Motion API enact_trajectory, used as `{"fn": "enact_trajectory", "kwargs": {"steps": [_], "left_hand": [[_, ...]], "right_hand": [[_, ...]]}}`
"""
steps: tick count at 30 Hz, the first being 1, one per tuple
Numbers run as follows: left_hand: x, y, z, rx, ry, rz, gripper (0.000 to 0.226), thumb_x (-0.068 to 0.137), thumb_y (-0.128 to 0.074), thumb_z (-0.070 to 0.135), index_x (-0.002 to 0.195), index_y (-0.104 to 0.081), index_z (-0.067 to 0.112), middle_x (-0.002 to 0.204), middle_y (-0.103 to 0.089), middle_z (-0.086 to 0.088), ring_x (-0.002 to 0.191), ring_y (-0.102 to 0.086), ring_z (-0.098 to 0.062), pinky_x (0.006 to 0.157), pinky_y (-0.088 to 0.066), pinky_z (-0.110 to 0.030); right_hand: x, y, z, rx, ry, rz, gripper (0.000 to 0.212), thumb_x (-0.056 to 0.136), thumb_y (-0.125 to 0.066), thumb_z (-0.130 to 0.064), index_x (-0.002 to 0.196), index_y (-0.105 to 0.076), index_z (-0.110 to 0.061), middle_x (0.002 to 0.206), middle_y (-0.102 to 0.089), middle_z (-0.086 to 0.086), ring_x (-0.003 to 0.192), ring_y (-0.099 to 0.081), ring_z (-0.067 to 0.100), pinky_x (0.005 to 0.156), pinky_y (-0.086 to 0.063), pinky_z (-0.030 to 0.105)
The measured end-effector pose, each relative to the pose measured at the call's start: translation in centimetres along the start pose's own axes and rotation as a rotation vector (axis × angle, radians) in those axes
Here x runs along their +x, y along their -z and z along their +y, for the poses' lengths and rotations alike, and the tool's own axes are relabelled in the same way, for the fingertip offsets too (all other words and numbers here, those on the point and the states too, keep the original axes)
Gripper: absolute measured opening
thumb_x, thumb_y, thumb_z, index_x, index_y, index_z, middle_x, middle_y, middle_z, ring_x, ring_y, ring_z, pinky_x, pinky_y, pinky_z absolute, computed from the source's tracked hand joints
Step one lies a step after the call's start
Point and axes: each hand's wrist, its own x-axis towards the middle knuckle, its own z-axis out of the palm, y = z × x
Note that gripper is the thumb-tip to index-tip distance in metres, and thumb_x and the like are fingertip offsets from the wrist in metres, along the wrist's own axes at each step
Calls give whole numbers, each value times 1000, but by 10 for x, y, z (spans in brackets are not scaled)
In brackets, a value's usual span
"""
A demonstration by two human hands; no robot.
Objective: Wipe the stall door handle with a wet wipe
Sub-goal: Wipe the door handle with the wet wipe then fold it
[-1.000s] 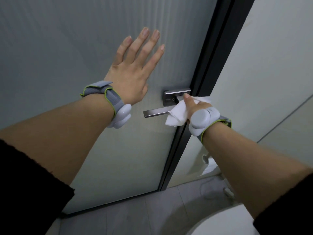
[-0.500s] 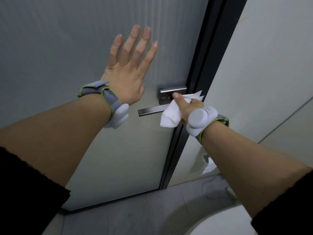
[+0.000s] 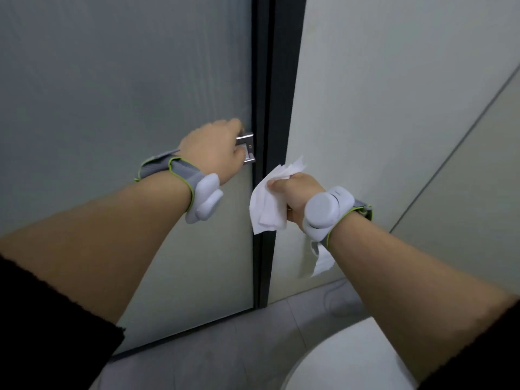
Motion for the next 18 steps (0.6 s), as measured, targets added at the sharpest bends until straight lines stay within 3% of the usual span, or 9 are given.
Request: {"fn": "enact_trajectory", "kwargs": {"steps": [2,4,7,9,11,13,14,16,18], "left_hand": [[1,-7,29,-133,16,-119,27,91,-45,37,104,-60,19,108,-68,-8,100,-60,-33,81,-48,-36],[0,-15,50,-238,7,-213,35,92,-40,46,95,-62,18,100,-70,-6,94,-61,-31,81,-50,-35],[3,-32,98,-450,32,-336,46,91,-36,57,89,-59,18,93,-73,-3,88,-65,-26,85,-51,-38],[5,-49,128,-525,76,-476,56,88,-31,64,98,-61,17,94,-72,-1,90,-66,-24,87,-51,-38],[7,-68,155,-548,109,-623,64,87,-28,68,104,-62,17,98,-71,-3,94,-65,-26,89,-50,-38],[6,-86,178,-550,116,-704,65,87,-30,67,103,-63,12,100,-70,-8,95,-65,-30,84,-49,-37],[6,-96,190,-543,106,-734,63,88,-33,65,100,-63,11,101,-70,-11,96,-66,-31,82,-48,-36],[3,-119,221,-497,56,-803,53,88,-40,60,89,-61,12,102,-70,-15,95,-66,-33,77,-48,-33],[-5,-133,239,-478,20,-855,45,89,-44,55,73,-57,16,96,-69,-14,86,-67,-30,65,-45,-28]], "right_hand": [[-9,20,7,-161,1,10,36,83,-58,-18,113,-59,3,122,-63,25,115,-59,41,99,-50,53],[-13,33,17,-272,30,9,34,85,-57,-19,112,-60,2,118,-65,23,112,-60,41,98,-51,51],[-21,71,42,-372,113,40,24,91,-49,-22,100,-64,-4,86,-68,4,106,-61,32,84,-49,40],[-22,94,60,-424,129,41,24,92,-49,-22,102,-64,-6,87,-66,6,105,-62,31,71,-43,27],[-23,116,76,-498,86,32,25,91,-52,-19,108,-62,-4,99,-64,13,102,-60,33,68,-42,18],[-27,134,92,-502,87,-19,27,93,-48,-14,114,-60,0,102,-59,8,98,-55,25,63,-39,3],[-28,144,102,-507,90,-24,29,95,-45,-17,115,-59,-2,104,-60,5,100,-54,22,64,-39,3],[-36,171,123,-565,34,18,31,94,-44,-25,109,-63,-6,110,-68,12,103,-60,29,73,-40,19],[-39,186,140,-618,-17,6,30,93,-46,-26,104,-65,-5,108,-69,16,98,-61,29,69,-39,24]]}}
